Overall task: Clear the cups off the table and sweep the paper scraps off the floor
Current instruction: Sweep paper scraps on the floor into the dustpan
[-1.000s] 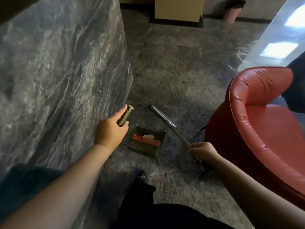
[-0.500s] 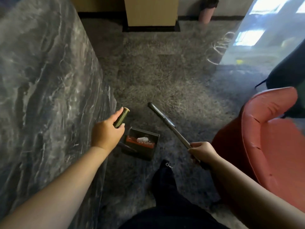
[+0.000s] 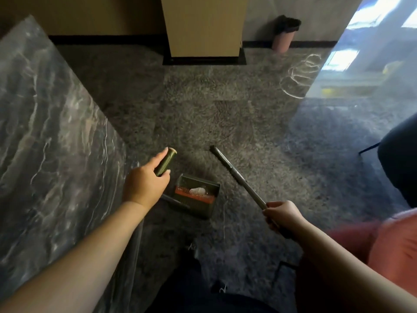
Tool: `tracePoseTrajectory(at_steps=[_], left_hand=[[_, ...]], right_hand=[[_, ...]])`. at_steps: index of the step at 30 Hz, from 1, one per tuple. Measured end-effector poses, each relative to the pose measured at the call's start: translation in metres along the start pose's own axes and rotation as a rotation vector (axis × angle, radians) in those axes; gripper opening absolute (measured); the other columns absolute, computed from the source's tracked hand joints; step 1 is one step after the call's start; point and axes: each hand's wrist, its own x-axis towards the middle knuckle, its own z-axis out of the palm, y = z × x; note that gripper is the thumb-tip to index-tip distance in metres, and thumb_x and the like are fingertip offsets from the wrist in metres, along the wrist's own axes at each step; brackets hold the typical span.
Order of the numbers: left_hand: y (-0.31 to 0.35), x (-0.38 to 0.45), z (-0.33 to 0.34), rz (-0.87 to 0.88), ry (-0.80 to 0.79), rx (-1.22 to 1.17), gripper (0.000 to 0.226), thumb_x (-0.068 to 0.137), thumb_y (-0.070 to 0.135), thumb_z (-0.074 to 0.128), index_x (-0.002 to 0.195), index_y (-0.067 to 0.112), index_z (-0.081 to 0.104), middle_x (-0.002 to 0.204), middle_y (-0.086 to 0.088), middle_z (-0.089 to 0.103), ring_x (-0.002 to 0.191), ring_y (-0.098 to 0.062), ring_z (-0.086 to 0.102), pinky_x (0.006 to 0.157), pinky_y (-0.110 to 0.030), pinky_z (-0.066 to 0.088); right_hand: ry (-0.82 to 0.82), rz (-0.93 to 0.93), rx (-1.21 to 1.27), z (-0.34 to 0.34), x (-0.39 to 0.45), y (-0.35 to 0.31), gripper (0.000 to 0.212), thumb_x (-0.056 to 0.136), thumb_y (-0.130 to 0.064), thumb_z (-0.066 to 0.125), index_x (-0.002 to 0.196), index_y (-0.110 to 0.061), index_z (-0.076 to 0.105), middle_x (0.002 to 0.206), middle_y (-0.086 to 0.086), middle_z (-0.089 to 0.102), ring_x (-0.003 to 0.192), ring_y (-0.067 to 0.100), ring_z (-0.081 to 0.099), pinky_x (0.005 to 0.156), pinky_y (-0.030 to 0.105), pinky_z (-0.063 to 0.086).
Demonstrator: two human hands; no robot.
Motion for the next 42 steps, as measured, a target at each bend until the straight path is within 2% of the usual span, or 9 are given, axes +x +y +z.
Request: tracePoseTrajectory(at_steps=[7, 12, 16, 20, 23, 28, 31, 36, 42], left_hand=[[0.025, 0.164, 0.031, 0.078, -0.087, -0.032, 0.056, 0.086, 0.026, 0.069, 0.137, 0.039, 0.049, 0.109, -0.008, 0.071, 0.093, -0.024, 0.067, 0.08, -0.028, 0.052], [0.055, 0.263, 0.053, 0.131, -0.113, 0.014, 0.055, 0.086, 0.027, 0.068, 0.136, 0.04, 0.05, 0.108, -0.009, 0.072, 0.091, -0.026, 0.067, 0.078, -0.03, 0.052], [0.083, 0.336, 0.076, 0.179, -0.149, 0.025, 0.055, 0.087, 0.026, 0.067, 0.137, 0.038, 0.049, 0.113, -0.008, 0.07, 0.095, -0.027, 0.067, 0.081, -0.03, 0.05], [0.112, 0.407, 0.109, 0.185, -0.164, 0.055, 0.055, 0.088, 0.028, 0.066, 0.137, 0.042, 0.047, 0.105, -0.009, 0.072, 0.088, -0.026, 0.067, 0.078, -0.031, 0.052], [0.14, 0.465, 0.142, 0.175, -0.162, 0.056, 0.055, 0.087, 0.029, 0.067, 0.137, 0.042, 0.048, 0.098, -0.01, 0.073, 0.081, -0.026, 0.066, 0.074, -0.032, 0.053], [0.195, 0.554, 0.182, 0.148, -0.165, 0.077, 0.055, 0.088, 0.028, 0.066, 0.138, 0.041, 0.047, 0.094, -0.012, 0.072, 0.077, -0.027, 0.064, 0.067, -0.03, 0.049], [0.226, 0.605, 0.199, 0.148, -0.156, 0.051, 0.055, 0.088, 0.026, 0.066, 0.138, 0.038, 0.048, 0.096, -0.013, 0.072, 0.08, -0.029, 0.065, 0.07, -0.033, 0.051], [0.268, 0.688, 0.226, 0.18, -0.135, 0.018, 0.056, 0.087, 0.024, 0.067, 0.138, 0.037, 0.048, 0.092, -0.013, 0.072, 0.077, -0.029, 0.065, 0.068, -0.034, 0.053], [0.311, 0.816, 0.266, 0.2, -0.184, 0.03, 0.055, 0.087, 0.029, 0.066, 0.137, 0.043, 0.047, 0.091, -0.01, 0.072, 0.072, -0.027, 0.064, 0.067, -0.037, 0.055]], right_hand=[[0.036, 0.038, 0.082, -0.011, 0.096, -0.108, 0.013, 0.084, 0.0, 0.059, 0.074, -0.006, 0.064, 0.057, 0.01, 0.051, 0.034, 0.015, 0.045, 0.035, 0.017, 0.033], [0.075, 0.069, 0.126, -0.024, 0.149, -0.173, 0.012, 0.085, 0.0, 0.059, 0.091, 0.005, 0.068, 0.059, 0.012, 0.052, 0.035, 0.016, 0.046, 0.035, 0.017, 0.034], [0.087, 0.099, 0.162, -0.041, 0.195, -0.211, 0.013, 0.084, -0.002, 0.06, 0.087, -0.007, 0.07, 0.056, 0.01, 0.054, 0.039, 0.018, 0.048, 0.043, 0.022, 0.034], [0.091, 0.103, 0.17, -0.07, 0.253, -0.253, 0.01, 0.084, -0.001, 0.057, 0.084, -0.002, 0.068, 0.055, 0.01, 0.051, 0.038, 0.018, 0.046, 0.047, 0.025, 0.029], [0.091, 0.104, 0.177, -0.101, 0.304, -0.291, 0.012, 0.085, 0.0, 0.057, 0.091, 0.002, 0.067, 0.059, 0.011, 0.05, 0.038, 0.018, 0.046, 0.04, 0.02, 0.031], [0.063, 0.099, 0.133, -0.156, 0.379, -0.353, 0.009, 0.085, -0.001, 0.057, 0.081, -0.005, 0.064, 0.057, 0.01, 0.049, 0.034, 0.016, 0.044, 0.039, 0.019, 0.029], [0.062, 0.092, 0.095, -0.19, 0.417, -0.393, 0.017, 0.085, -0.002, 0.057, 0.072, -0.012, 0.059, 0.055, 0.008, 0.049, 0.032, 0.015, 0.044, 0.036, 0.017, 0.029], [0.085, 0.084, 0.123, -0.224, 0.485, -0.455, 0.013, 0.085, -0.001, 0.057, 0.082, -0.01, 0.067, 0.059, 0.01, 0.051, 0.032, 0.014, 0.045, 0.034, 0.016, 0.032], [0.118, 0.09, 0.153, -0.258, 0.581, -0.523, 0.011, 0.083, -0.001, 0.058, 0.076, -0.006, 0.066, 0.052, 0.009, 0.051, 0.036, 0.018, 0.045, 0.045, 0.024, 0.033]])
